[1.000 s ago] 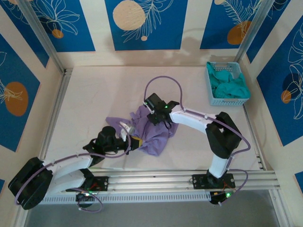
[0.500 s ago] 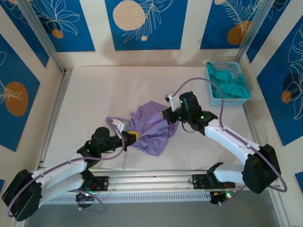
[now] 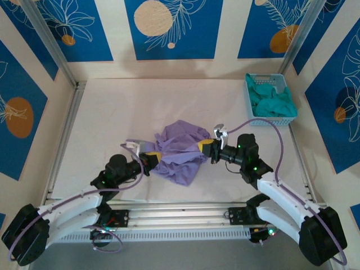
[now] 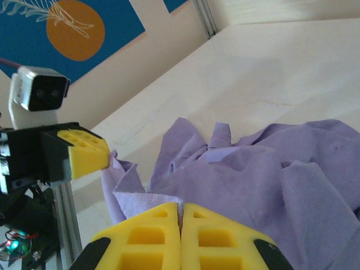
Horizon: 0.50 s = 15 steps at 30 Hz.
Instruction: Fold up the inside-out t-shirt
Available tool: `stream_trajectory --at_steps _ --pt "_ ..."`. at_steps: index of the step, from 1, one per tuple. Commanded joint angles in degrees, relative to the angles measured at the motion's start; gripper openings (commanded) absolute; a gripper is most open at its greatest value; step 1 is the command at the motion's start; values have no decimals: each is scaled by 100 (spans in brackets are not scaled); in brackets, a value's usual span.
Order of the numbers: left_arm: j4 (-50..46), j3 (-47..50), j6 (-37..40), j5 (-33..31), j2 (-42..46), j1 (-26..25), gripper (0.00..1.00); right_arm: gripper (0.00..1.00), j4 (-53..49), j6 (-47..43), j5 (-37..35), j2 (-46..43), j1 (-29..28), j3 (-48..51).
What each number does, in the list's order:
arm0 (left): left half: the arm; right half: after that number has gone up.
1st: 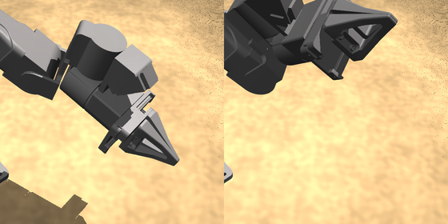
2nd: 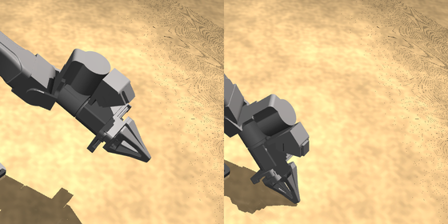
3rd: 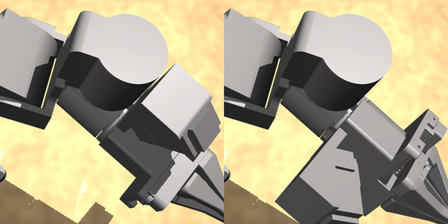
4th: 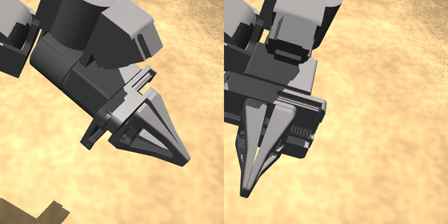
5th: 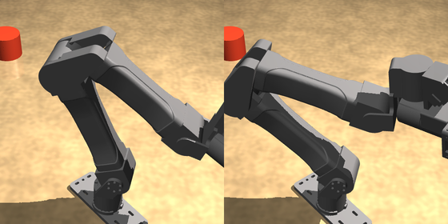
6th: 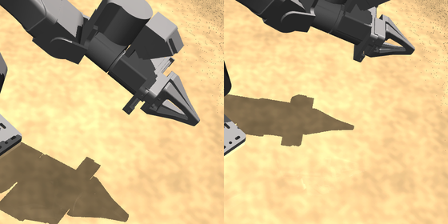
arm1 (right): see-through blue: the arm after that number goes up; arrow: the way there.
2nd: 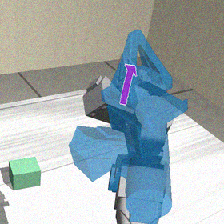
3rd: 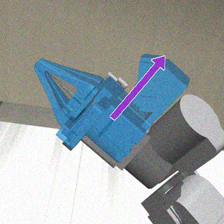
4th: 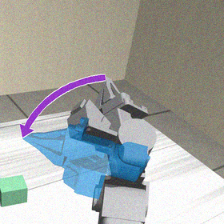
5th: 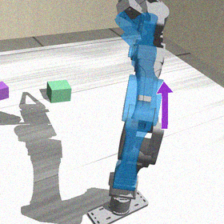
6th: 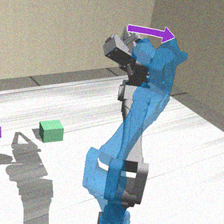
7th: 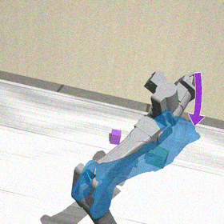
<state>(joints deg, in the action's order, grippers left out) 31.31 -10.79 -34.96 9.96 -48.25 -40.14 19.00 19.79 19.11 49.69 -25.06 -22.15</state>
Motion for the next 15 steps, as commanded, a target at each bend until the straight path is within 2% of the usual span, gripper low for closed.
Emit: stream_trajectory --at_steps 1,3,6,8,12,15 --pt "456 10 -60 0 -34 69 0 0 544 380 -199 -111 -3 -118" --pt "727 -18 -48 160 -23 70 0 2 -94 643 -912 -55 -52 -436" --pt "912 -126 -72 40 36 78 0 6 -696 974 -1547 155 -160 -843" --pt "860 -282 -17 -121 118 113 0 13 -872 1001 -1607 351 -272 -1074" --pt "73 -836 278 -155 488 487 0 35 -1712 626 -1880 654 -414 -1722" --pt "-832 -1320 571 -56 875 921 0 44 -2436 224 -2460 818 -281 -2199"
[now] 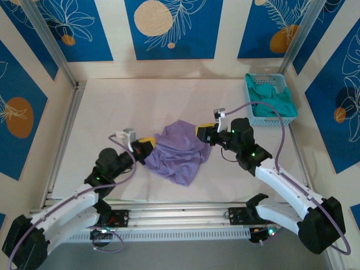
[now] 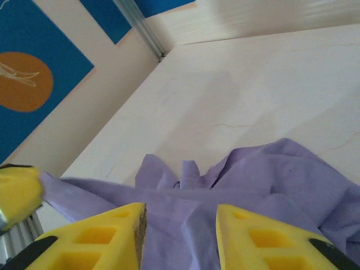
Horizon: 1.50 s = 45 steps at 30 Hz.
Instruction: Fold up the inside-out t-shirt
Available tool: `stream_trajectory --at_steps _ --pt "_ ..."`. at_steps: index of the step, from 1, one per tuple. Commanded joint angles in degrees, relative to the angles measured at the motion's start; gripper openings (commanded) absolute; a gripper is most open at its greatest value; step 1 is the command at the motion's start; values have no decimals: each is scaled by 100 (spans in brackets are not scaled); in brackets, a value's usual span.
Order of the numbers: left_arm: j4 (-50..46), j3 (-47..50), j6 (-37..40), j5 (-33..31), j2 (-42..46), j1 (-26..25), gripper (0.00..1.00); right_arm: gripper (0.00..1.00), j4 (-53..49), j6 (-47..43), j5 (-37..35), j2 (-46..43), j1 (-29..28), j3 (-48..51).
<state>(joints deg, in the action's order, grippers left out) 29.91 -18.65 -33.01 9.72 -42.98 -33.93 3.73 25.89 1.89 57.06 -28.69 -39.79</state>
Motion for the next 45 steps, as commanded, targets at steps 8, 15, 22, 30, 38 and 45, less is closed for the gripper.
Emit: stream_trajectory --at_steps 8,15,22,30,38,45 --pt "-3256 -2045 1310 -833 922 717 0 54 -2159 -779 -1274 2018 580 -1966" --pt "-4365 -3045 1763 -1587 888 757 0 65 -2868 -836 -585 4409 521 -3522" --pt "-4874 -3601 1987 -1844 666 765 0 65 -3439 -937 -639 5581 311 -4098" --pt "-5096 -4046 2069 -2428 286 790 0 13 -3481 -934 -847 5653 271 -4030" --pt "-4559 -5362 2170 -2334 -927 1312 0 0 -2762 -721 -756 3661 1259 -4137" --pt "-4647 -7110 1370 -927 -1563 2621 0 1 -2093 -269 -1064 1424 2053 -2733"
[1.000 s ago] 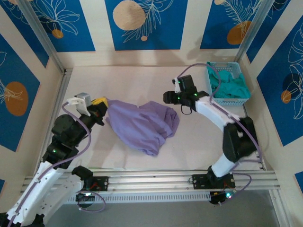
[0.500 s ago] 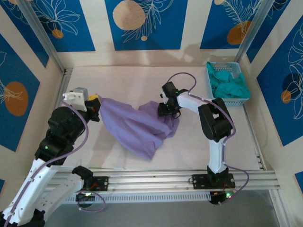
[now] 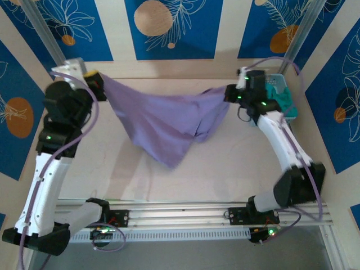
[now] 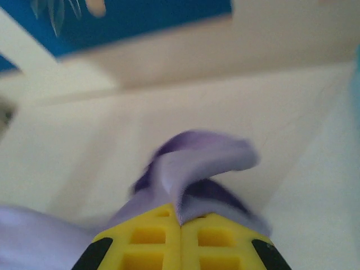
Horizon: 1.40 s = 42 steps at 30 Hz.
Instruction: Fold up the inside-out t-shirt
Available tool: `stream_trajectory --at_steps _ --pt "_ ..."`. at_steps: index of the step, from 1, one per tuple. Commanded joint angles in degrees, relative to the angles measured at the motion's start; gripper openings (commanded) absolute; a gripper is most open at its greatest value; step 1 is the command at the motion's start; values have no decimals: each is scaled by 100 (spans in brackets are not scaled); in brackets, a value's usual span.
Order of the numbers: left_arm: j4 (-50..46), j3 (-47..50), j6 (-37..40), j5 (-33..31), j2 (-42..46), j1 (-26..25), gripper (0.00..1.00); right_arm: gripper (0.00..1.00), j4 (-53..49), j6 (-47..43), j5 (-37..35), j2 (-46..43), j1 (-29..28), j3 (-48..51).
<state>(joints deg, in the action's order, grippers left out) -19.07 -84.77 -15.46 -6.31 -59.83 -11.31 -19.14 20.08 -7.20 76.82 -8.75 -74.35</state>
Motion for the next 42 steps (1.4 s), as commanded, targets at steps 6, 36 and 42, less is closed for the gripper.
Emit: stream_trajectory --at_steps 6,36,42 --pt "-167 588 -656 1349 517 683 0 29 401 845 -136 -1380 -120 2806" --pt "-431 3301 -721 2037 1175 736 0 66 -1615 -1221 -164 4875 -784 -2686" --pt "-397 3302 -694 2001 1158 736 0 52 -1863 -1370 418 5289 -767 -3162"
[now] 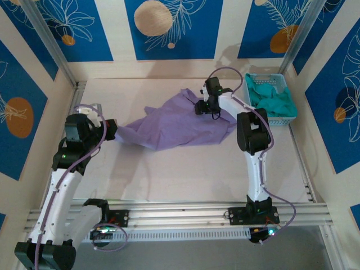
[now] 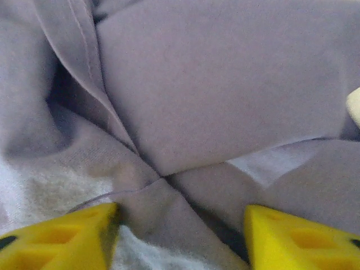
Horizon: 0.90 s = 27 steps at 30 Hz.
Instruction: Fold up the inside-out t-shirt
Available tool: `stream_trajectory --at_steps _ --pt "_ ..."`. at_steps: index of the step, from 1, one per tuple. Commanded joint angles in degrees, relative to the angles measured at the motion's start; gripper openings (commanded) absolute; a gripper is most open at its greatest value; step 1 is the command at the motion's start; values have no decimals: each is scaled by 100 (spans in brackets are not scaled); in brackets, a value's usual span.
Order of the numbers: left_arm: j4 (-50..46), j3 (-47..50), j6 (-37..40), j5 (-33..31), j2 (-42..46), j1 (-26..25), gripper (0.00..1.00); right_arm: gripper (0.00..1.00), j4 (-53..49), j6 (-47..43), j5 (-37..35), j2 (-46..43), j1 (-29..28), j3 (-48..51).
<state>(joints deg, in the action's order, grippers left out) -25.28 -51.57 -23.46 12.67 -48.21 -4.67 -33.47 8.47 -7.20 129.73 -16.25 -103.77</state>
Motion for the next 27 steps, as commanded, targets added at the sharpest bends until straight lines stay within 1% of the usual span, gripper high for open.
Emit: stream_trajectory --at_steps 1,5,7,10,14,18,22,24,27 --pt "227 -19 110 104 -13 72 0 45 -404 -214 474 -39 -45 -196" --pt "241 -13 105 94 -49 80 0 24 -415 -262 213 -255 -141 -90" --pt "226 -27 114 83 -57 80 0 17 -432 -267 151 -429 -157 15" --pt "241 -36 122 48 -57 90 0 8 -406 -235 168 -763 -164 280" --pt "159 -124 97 34 -139 111 0 9 -262 -181 -11 -1369 -245 831" --pt "7 -324 96 -51 -197 204 0 5 -136 -91 -159 -2068 -421 1539" --pt "-222 -683 138 -23 -317 473 0 6 37 120 -225 -3038 -943 2607" --pt "-344 -851 165 10 -415 669 0 6 96 288 -52 -3434 -1307 3154" --pt "-428 -1023 205 59 -558 926 0 12 388 456 765 -3828 -1954 3859"
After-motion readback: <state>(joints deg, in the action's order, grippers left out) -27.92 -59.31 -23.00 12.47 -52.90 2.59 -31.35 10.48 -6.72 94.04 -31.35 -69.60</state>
